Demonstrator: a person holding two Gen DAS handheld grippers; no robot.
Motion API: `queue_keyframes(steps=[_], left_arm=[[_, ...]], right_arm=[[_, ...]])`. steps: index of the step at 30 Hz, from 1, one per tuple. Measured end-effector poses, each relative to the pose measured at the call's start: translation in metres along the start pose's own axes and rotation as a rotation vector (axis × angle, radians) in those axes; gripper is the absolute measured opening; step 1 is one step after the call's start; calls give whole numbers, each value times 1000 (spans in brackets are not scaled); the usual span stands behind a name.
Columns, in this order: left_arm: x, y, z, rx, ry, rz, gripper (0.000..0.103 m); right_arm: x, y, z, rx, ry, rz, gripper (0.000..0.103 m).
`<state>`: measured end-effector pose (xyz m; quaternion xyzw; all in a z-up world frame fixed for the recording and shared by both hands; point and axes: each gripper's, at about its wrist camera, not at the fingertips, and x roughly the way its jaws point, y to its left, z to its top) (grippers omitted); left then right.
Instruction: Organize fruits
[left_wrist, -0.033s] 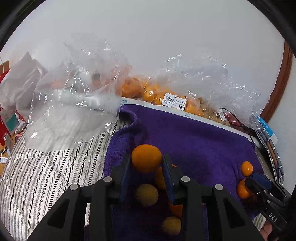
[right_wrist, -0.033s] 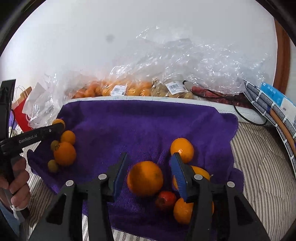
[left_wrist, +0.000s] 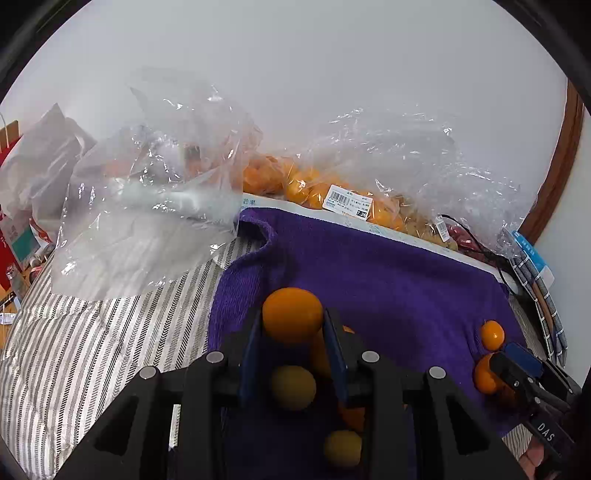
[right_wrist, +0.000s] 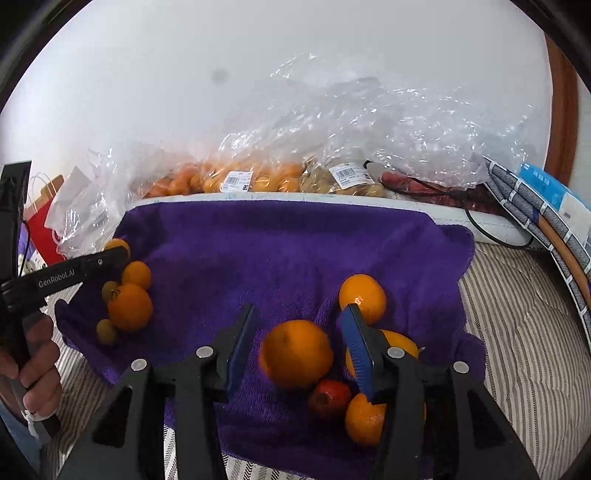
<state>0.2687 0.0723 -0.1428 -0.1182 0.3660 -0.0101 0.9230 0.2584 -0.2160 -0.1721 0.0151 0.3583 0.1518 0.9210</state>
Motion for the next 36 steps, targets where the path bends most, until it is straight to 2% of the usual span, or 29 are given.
queue_keyframes(steps=[3, 7, 11, 20, 24, 27, 30, 33, 35, 36], left_arm=[[-4, 2, -2, -3, -3, -5, 33], [-13, -1, -3, 10, -34, -16, 43], [-22, -7, -3, 48, -74, 10, 46], [-31, -4, 1, 29, -77, -16, 49], [-37, -6, -1, 35, -78, -23, 50], [-43, -11, -5, 49, -64, 19, 50], [-57, -15, -13, 54, -18, 23, 50], [-83, -25, -24, 77, -7, 28, 50], [-103, -31, -30, 92, -6, 36, 53], [-111, -34, -32, 99, -2, 45, 59]], right_arm=[[-6, -1, -2, 12, -15, 2, 51], [-17, -1, -4, 27, -46, 3, 62], [-24, -3, -6, 37, -61, -10, 63], [-36, -12, -9, 82, -60, -23, 63], [-51, -18, -13, 123, -54, -54, 63], [-61, -19, -15, 140, -20, -125, 63], [-80, -19, -19, 149, -6, -135, 63], [-106, -15, -20, 145, -15, -186, 63], [-125, -13, -20, 162, -19, -203, 63], [-133, -12, -21, 171, -19, -206, 63]])
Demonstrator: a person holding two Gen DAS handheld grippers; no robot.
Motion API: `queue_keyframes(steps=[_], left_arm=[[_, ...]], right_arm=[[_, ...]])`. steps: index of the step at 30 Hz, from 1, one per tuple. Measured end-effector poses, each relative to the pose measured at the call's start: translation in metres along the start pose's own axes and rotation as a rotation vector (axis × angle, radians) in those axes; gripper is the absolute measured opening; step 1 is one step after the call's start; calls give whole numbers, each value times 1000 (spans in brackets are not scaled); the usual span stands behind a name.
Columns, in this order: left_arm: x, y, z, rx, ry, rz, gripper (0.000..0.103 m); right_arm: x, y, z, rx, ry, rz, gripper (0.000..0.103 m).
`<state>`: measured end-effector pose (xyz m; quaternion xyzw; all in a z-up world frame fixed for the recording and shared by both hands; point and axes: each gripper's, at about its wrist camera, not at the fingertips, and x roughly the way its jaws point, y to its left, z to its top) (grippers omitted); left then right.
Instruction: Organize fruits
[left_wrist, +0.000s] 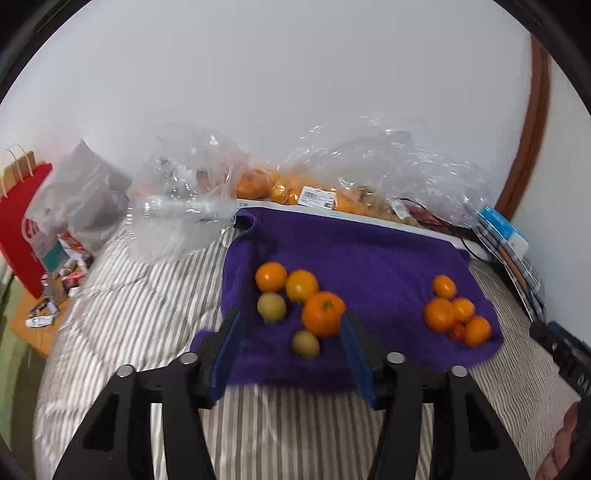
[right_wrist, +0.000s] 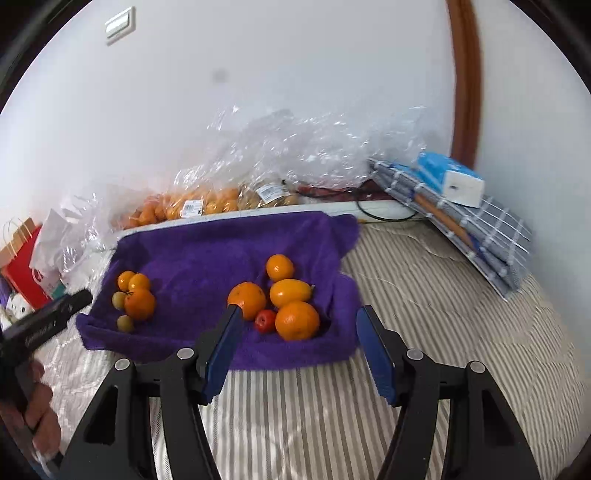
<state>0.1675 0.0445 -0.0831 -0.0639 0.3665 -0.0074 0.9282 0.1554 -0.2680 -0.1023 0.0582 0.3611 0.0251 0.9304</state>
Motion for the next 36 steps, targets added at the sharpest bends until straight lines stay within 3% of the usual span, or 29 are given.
queue_keyframes(steps=[2, 4, 8, 13, 15, 20, 24, 36], left_arm=[[-25, -5, -5, 9, -19, 10, 65], [-51, -9, -10, 6, -49, 15, 78], [-95, -14, -18, -13, -94, 19, 82], [-137, -27, -29, 10, -121, 14, 94], [-151, -34, -34, 30, -131, 17, 95], [-175, -44, -41, 53, -147, 25, 96], [-184, -49, -43, 64, -165, 37, 96], [-182, -52, -46, 81, -152, 59, 96]], right_arm=[[-20, -2, -3, 13, -9, 4, 63], [-42, -3, -6, 14, -23, -17, 63], [-81, -10, -15, 30, -23, -6, 65], [-133, -18, -34, 34, -79, 3, 97], [-150, -18, -41, 9, -101, -6, 102], [-176, -21, -52, -31, -96, -47, 102], [-186, -28, -55, -7, -97, -29, 102], [-182, -27, -57, -3, -97, -41, 102]])
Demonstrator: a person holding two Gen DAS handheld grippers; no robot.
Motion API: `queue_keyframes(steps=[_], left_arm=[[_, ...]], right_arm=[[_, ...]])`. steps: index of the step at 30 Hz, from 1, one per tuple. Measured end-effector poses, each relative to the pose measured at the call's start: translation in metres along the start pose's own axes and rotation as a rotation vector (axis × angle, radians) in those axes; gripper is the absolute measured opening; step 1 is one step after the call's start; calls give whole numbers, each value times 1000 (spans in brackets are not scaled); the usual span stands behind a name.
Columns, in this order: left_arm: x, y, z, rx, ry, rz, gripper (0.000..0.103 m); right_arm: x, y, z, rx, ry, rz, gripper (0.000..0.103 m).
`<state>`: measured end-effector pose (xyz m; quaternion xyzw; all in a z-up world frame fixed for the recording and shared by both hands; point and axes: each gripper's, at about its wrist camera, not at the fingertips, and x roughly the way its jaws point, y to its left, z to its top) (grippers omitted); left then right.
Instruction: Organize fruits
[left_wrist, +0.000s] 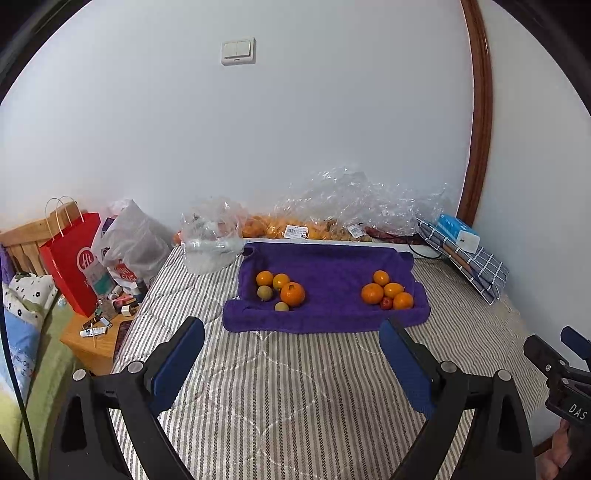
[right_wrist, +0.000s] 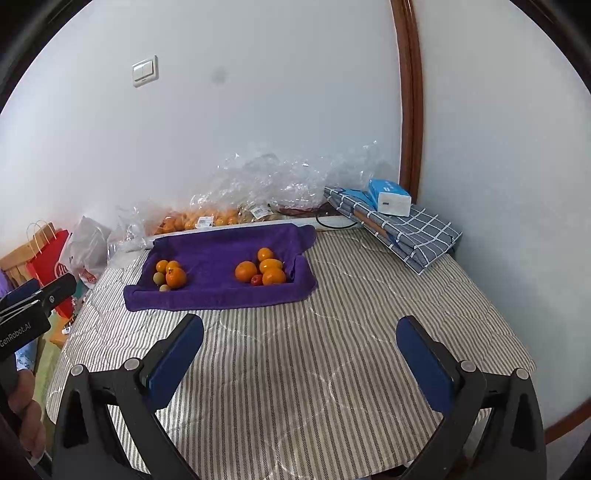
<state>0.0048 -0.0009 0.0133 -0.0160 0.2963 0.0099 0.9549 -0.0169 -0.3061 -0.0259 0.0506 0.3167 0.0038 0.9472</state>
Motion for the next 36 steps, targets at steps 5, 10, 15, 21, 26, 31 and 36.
queue_keyframes(steps=[5, 10, 15, 21, 26, 31, 36], left_arm=[[0, 2, -1, -5, -1, 3, 96], [1, 1, -1, -5, 0, 3, 96], [0, 3, -1, -11, -2, 6, 96], [1, 5, -2, -15, -1, 2, 96], [-1, 5, -5, -16, -2, 6, 96], [0, 6, -5, -21, -4, 7, 96], [1, 4, -5, -15, 4, 6, 96]], right_arm=[[0, 1, -2, 1, -4, 6, 102], [-1, 2, -2, 0, -10, 1, 102], [-1, 1, -2, 1, -9, 3, 102], [-2, 2, -4, -2, -11, 2, 102], [-3, 3, -4, -3, -15, 0, 102], [-4, 3, -4, -4, -15, 3, 102], [-3, 3, -4, -1, -14, 2, 102]])
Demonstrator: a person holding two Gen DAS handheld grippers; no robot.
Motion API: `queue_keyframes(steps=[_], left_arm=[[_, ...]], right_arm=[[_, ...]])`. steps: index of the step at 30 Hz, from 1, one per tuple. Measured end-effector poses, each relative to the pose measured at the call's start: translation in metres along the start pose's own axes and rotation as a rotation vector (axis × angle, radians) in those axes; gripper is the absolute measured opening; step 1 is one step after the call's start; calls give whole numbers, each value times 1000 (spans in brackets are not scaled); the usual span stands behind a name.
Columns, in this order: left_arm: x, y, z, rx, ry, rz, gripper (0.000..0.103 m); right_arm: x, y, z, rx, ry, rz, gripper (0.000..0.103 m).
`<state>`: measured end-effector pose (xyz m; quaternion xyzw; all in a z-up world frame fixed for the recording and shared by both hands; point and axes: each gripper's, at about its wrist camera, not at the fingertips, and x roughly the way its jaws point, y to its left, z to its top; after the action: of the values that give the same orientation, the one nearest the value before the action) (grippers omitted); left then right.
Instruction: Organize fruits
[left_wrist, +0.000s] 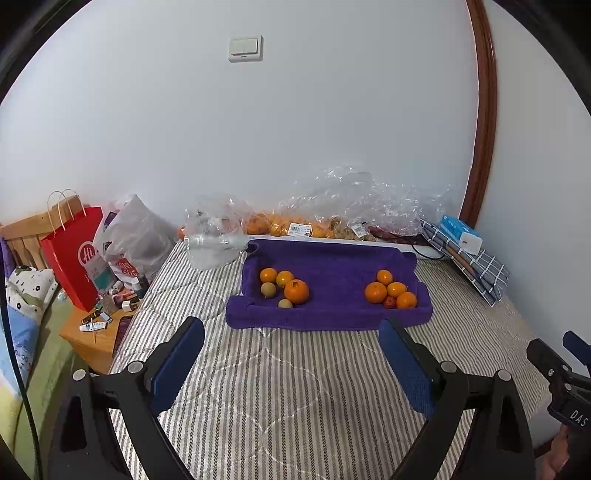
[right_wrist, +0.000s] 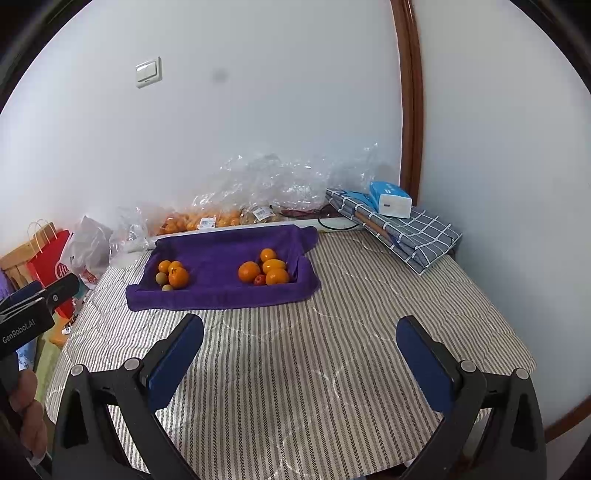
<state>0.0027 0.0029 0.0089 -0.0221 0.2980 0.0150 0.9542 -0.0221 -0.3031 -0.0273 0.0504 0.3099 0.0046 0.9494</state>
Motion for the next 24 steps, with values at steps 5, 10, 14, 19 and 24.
queue_keyframes(steps=[5, 10, 14, 19, 24], left_arm=[[1, 0, 1, -7, 1, -4, 96], [0, 0, 2, -10, -4, -4, 96], [-1, 0, 2, -1, -3, -4, 96], [-2, -1, 2, 0, 0, -4, 96], [-3, -2, 3, -1, -7, -6, 96]], right_arm=[[-1, 0, 0, 1, -1, -2, 102], [-3, -2, -1, 2, -5, 0, 102], [-3, -4, 0, 10, -5, -1, 102], [-2, -5, 1, 8, -4, 0, 102], [-2, -5, 1, 8, -5, 6, 102]])
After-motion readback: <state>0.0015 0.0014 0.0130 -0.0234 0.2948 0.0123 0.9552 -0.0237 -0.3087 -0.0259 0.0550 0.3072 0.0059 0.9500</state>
